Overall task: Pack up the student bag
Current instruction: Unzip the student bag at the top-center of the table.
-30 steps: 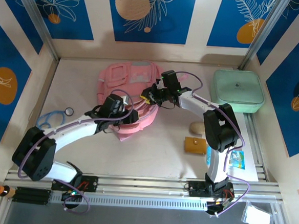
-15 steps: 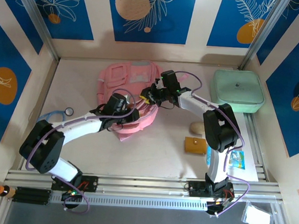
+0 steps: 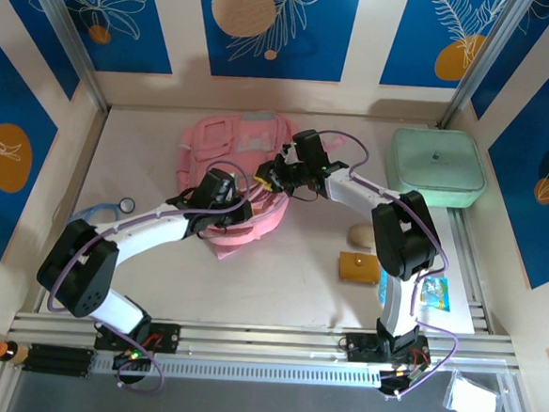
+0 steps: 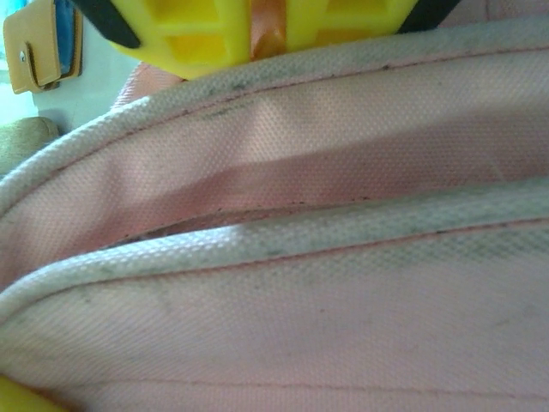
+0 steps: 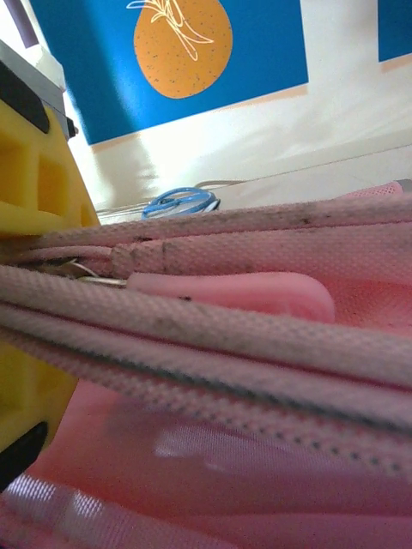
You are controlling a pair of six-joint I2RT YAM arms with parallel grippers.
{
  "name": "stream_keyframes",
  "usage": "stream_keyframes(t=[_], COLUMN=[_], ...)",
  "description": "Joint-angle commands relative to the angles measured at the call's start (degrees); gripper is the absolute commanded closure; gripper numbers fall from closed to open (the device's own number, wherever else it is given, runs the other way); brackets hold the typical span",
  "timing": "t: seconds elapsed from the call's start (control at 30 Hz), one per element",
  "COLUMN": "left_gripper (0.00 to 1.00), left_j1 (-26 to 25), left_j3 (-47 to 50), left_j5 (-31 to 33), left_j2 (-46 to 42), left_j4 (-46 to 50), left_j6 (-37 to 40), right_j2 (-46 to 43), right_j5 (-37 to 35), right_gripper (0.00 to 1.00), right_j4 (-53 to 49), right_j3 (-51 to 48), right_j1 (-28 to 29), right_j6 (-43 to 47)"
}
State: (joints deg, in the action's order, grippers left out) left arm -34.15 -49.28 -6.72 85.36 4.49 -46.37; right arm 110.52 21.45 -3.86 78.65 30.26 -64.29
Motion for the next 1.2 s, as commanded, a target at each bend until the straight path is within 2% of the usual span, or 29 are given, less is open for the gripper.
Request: stream_keyframes(t=[0.0, 0.13, 0.23, 0.5, 0.8, 0.97, 1.17], left_gripper=[0.88, 0.92, 1.00, 1.00, 1.00, 1.00, 1.00], left_j1=[-0.4, -0.4, -0.4, 0.0, 3.1, 5.1, 8.3], left_j3=[-0.6, -1.2, -1.4, -4.0, -6.1, -5.6, -5.5], left_j5=[1.1, -0.3, -0.4, 2.4, 0.4, 3.3, 4.9], left_j2=[-2.7, -3.9, -4.2, -3.3, -5.2, -5.8, -6.0], left_j4=[-1.0, 1.5, 3.2, 10.8, 25.2, 29.3, 29.4], left_j6=[-0.3, 0.1, 0.1, 3.5, 20.2, 22.3, 24.0], right_j2=[-0.3, -0.4, -0.4, -1.1, -5.3, -8.6, -11.9], right_j5=[4.2, 4.1, 4.2, 3.4, 3.0, 4.1, 6.7], right_gripper=[0.80, 0.80, 0.80, 0.83, 0.96, 0.98, 0.98], right_j4=[1.6, 1.9, 2.1, 2.6, 6.9, 8.2, 10.2], right_j3=[0.1, -0.4, -0.6, -1.7, -6.5, -9.3, -13.9], right_j1=[1.6, 1.5, 1.4, 1.0, -1.7, -3.5, -7.5], right_j6=[1.3, 1.0, 1.1, 0.8, 2.9, 5.9, 8.5])
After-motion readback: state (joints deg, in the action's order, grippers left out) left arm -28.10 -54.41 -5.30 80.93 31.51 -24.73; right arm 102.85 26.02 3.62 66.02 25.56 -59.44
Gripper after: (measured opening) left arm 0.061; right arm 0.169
